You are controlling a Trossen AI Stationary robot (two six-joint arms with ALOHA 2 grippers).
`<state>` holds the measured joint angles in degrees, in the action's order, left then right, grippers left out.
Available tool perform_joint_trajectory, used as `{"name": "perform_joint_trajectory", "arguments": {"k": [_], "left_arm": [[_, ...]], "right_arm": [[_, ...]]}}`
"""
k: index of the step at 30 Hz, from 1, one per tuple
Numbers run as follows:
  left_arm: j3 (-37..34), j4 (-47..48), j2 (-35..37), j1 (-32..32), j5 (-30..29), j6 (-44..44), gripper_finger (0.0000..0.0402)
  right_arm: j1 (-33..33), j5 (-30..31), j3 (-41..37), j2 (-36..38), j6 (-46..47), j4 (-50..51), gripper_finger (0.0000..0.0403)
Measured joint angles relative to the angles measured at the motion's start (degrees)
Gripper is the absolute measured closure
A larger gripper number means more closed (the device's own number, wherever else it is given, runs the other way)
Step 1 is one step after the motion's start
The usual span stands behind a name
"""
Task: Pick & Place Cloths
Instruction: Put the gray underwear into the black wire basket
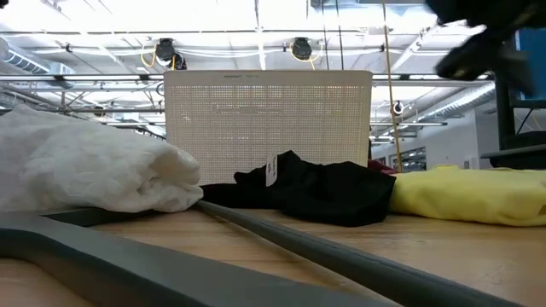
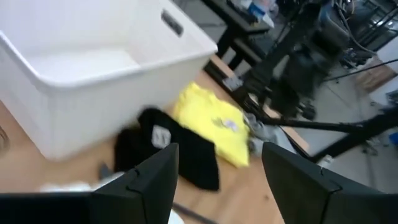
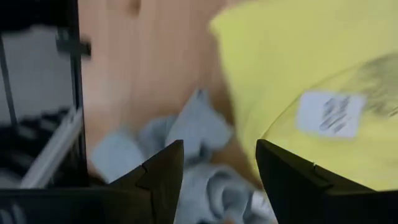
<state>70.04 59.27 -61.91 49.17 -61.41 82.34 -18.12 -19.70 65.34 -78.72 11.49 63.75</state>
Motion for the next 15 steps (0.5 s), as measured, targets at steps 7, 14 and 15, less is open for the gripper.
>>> {"name": "perform_joint_trajectory", "arguments": {"k": [7, 14, 15], "left_arm": [[0.0, 0.0, 0.1, -2.2, -2.7, -7.3, 0.0169], [0.0, 0.0, 0.1, -3.0, -2.7, -10.0, 0.0169], [0.0, 0.0, 0.1, -3.0, -2.7, -10.4, 0.0169]], "right_arm": [[-9.5, -1.6, 0.0, 0.0, 0.1, 5.1, 0.0206], [-18.3, -3.5, 0.0, 0.0, 3.6, 4.3, 0.0206], [-19.3, -3.6, 0.0, 0.0, 3.9, 3.7, 0.0206]]}}
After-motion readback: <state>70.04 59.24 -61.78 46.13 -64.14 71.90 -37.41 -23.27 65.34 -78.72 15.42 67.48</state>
